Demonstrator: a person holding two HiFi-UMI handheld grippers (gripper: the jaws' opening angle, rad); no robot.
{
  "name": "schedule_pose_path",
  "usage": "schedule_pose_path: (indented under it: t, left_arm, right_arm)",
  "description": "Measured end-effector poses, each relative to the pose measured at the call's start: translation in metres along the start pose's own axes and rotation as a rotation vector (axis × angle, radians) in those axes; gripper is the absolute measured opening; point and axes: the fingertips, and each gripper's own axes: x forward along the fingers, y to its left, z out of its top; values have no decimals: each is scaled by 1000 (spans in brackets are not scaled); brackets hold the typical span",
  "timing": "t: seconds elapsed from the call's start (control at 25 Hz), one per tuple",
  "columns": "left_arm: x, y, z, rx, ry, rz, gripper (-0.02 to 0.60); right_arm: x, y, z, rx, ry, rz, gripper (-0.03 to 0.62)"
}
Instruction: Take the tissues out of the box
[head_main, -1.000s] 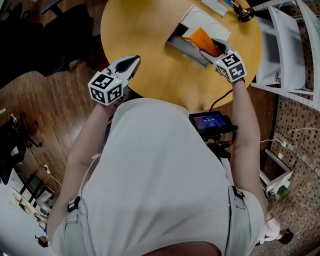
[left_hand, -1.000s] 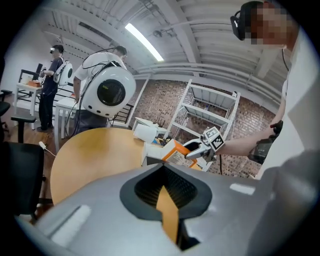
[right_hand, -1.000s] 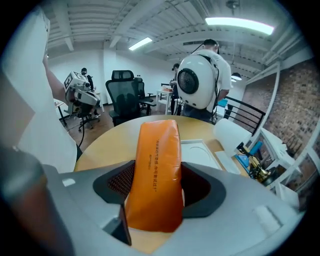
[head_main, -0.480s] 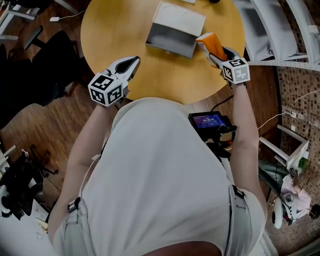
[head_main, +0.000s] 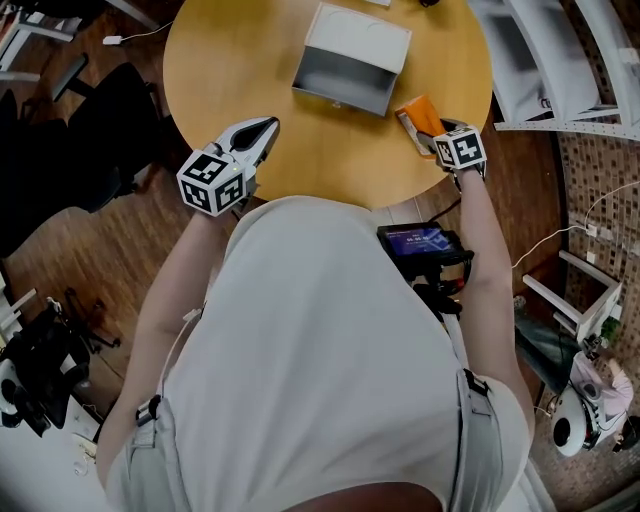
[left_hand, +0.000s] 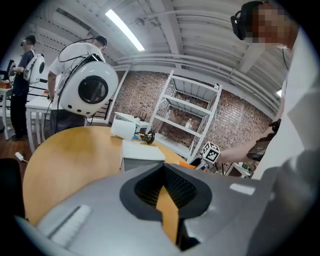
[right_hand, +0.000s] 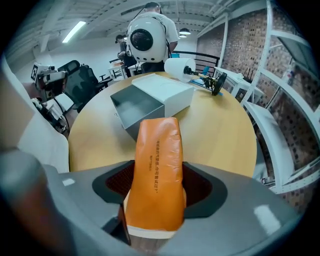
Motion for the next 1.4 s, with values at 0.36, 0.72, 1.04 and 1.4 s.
schedule_pose_path:
  t: [0.36,0.72,1.04,1.4]
  left_arm:
    - [-3,2,2,-2,-13,12,0]
    - [7,6,5,1,-11,-12,0]
    - [9,2,25,16,-52,-24,0]
    - [4,5,26,9,-59,-13,0]
  right_arm:
    - [-5,-1,3,15,-48,31,364]
    - [-114,25,118,-46,-580,-23,175]
    - [-176,104,183,-117,-936,270,2]
    - [-171,150,188,-200,-936,403,0]
